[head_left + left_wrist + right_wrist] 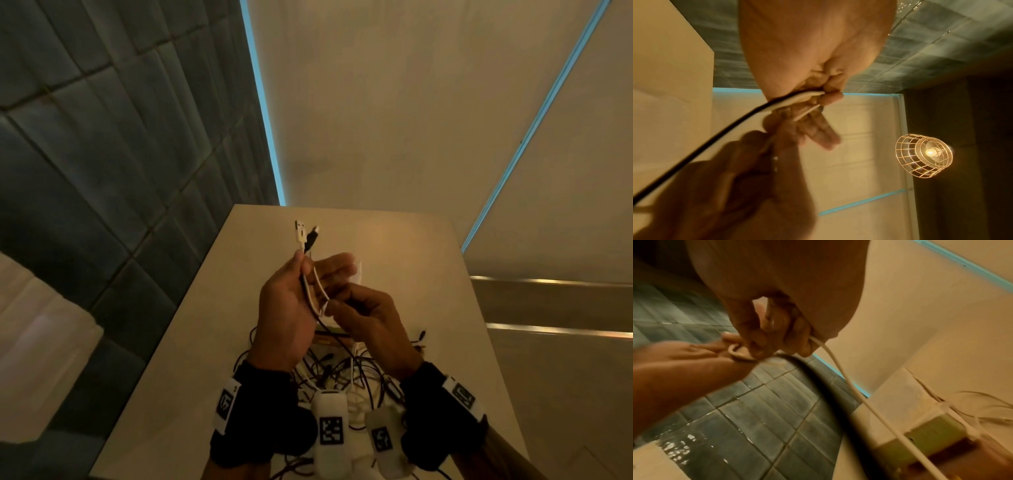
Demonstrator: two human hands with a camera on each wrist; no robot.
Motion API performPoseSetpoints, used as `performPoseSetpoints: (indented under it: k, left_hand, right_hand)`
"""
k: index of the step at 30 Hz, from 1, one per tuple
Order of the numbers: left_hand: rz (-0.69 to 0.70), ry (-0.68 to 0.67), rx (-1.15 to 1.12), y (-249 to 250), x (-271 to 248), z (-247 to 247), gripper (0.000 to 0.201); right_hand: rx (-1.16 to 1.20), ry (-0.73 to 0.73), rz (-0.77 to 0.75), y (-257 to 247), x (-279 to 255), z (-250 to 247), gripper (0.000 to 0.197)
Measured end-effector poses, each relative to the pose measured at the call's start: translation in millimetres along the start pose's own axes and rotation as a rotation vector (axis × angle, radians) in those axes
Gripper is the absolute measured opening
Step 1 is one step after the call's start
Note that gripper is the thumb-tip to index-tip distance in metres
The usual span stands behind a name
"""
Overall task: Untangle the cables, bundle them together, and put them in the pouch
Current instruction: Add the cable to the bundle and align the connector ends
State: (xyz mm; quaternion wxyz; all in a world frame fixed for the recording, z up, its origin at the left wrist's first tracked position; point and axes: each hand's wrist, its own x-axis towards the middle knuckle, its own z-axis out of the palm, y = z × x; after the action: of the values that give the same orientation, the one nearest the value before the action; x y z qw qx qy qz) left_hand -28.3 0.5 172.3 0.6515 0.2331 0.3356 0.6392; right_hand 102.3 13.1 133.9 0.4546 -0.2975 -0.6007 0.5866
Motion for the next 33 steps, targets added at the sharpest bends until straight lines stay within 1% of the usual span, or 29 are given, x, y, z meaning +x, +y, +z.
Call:
performPoseSetpoints:
  k: [2,4,8,10,14,17,18,21,23,25,27,29,30,31,33]
  left_hand:
    - [0.082,-0.022,-0.008,1.0,1.0,-0.5,0.034]
    - [0.149,-0.021,0.000,1.3,2.8,-2.7,0.033]
    - [0.164,-0.003,0.029,0.4,2.1,-6.6,0.034]
    - [0.171,0.010,0.035,-0.3,1.3,-7.3,0.033]
    - [0.202,0.034,0.044,4.5,0.7,-10.1,0.031]
    - [0.237,0.042,0.060,11.2,-0.5,-11.6,0.031]
    - [0.242,0.052,0.058,12.6,-1.2,-11.8,0.030]
    - [0.250,0.065,0.060,17.4,-2.3,-10.9,0.030]
    - [0.259,0.068,0.072,22.0,-2.2,-10.8,0.029]
    - [0.250,0.086,0.091,24.4,-2.2,-11.8,0.027]
    - [0.233,0.121,0.119,21.1,-0.7,-14.1,0.030]
    - [0.209,0.179,0.158,15.2,1.5,-17.0,0.034]
    - [0.193,0.210,0.177,12.0,2.6,-17.9,0.035]
    - [0.173,0.240,0.199,9.0,4.3,-19.1,0.035]
    - [0.120,0.294,0.247,2.6,7.0,-19.6,0.034]
  right_hand:
    - [0.025,-0.027,0.060,14.3,-3.3,-1.7,0.017]
    - [-0.003,-0.067,0.079,28.5,-6.2,-3.4,0.020]
    - [-0.058,-0.090,0.096,66.8,-10.6,-13.1,0.028]
    - [-0.077,-0.087,0.103,85.8,-13.0,-17.4,0.028]
    - [-0.141,-0.029,0.183,118.9,-22.3,-24.3,0.027]
    - [-0.188,0.014,0.243,139.5,-31.7,-28.0,0.044]
    - [-0.198,0.022,0.251,143.8,-33.5,-28.3,0.046]
    - [-0.221,0.033,0.298,158.5,-35.3,-31.3,0.031]
    - [-0.230,0.055,0.341,168.2,-37.7,-34.5,0.030]
    - [-0.271,0.093,0.364,171.1,-37.7,-37.9,0.037]
    - [-0.294,0.169,0.371,158.2,-29.2,-39.0,0.037]
    - [-0.235,0.283,0.319,131.2,-13.5,-35.7,0.027]
    - [-0.175,0.309,0.278,111.3,-4.9,-32.6,0.022]
    - [-0.099,0.305,0.233,89.7,3.6,-28.0,0.019]
    - [-0.003,0.246,0.127,48.7,14.6,-19.0,0.017]
